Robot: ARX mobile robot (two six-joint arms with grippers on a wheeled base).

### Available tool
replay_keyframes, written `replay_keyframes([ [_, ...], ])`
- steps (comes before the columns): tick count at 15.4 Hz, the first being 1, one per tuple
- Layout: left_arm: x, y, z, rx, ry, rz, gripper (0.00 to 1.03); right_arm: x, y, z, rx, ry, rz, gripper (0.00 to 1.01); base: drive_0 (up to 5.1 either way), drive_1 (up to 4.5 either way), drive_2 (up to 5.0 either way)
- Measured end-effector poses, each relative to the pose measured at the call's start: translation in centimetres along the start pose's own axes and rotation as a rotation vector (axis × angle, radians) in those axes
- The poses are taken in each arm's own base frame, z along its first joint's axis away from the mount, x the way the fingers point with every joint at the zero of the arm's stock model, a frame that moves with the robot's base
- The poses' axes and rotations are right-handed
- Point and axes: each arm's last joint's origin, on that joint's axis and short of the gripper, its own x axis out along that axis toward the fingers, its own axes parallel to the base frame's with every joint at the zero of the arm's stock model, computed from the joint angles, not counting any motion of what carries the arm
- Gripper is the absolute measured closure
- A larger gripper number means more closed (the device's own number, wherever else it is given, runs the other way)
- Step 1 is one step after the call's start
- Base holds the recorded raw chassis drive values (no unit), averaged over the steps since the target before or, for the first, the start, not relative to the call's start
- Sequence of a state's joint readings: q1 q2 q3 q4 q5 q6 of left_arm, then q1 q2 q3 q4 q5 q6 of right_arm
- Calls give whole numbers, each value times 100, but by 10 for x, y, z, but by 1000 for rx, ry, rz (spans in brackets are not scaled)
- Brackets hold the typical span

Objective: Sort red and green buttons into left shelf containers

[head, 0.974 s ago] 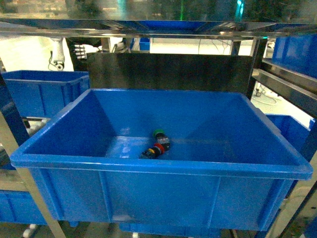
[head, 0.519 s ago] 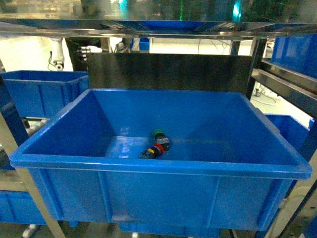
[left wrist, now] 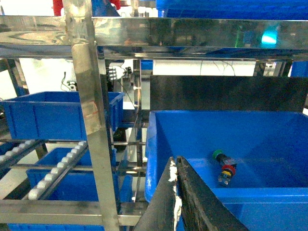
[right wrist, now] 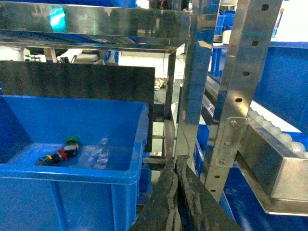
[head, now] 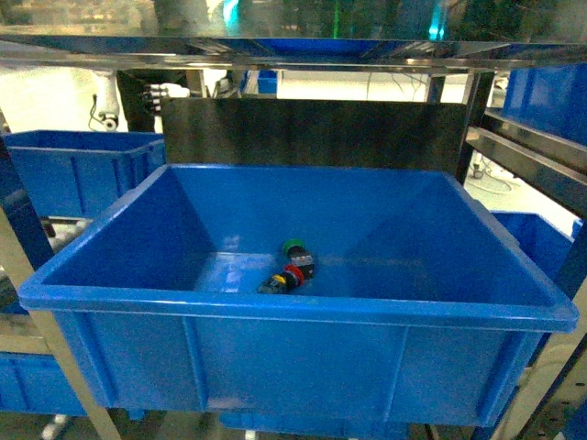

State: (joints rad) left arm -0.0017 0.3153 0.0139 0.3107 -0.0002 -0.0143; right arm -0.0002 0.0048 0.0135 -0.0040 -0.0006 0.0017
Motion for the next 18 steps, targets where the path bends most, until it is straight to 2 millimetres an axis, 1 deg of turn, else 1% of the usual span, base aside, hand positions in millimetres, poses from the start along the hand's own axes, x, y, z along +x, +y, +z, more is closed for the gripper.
replay_keyframes([
  [7,-10,0,0,0,-2,0,101,0,0,0,0,0,0,99,0,0,0],
  [8,-17,0,-7,0,53,-1,101,0,0,0,0,0,0,99,0,0,0],
  [9,-20,0,-1,0,-15,0,101,0,0,0,0,0,0,99,0,0,0],
  [10,-20,0,-4,0,10,2,101,0,0,0,0,0,0,99,0,0,0],
  [15,-20,0,-3,0,6,0,101,0,0,0,0,1,0,99,0,0,0],
  [16,-20,0,-3,0,6,0,101,0,0,0,-2,0,0,99,0,0,0],
  [17,-20,0,-3,-1,6,0,100,0,0,0,-2,0,0,90,0,0,0],
  [18,-20,0,-3,0,6,0,95,0,0,0,-2,0,0,85,0,0,0],
])
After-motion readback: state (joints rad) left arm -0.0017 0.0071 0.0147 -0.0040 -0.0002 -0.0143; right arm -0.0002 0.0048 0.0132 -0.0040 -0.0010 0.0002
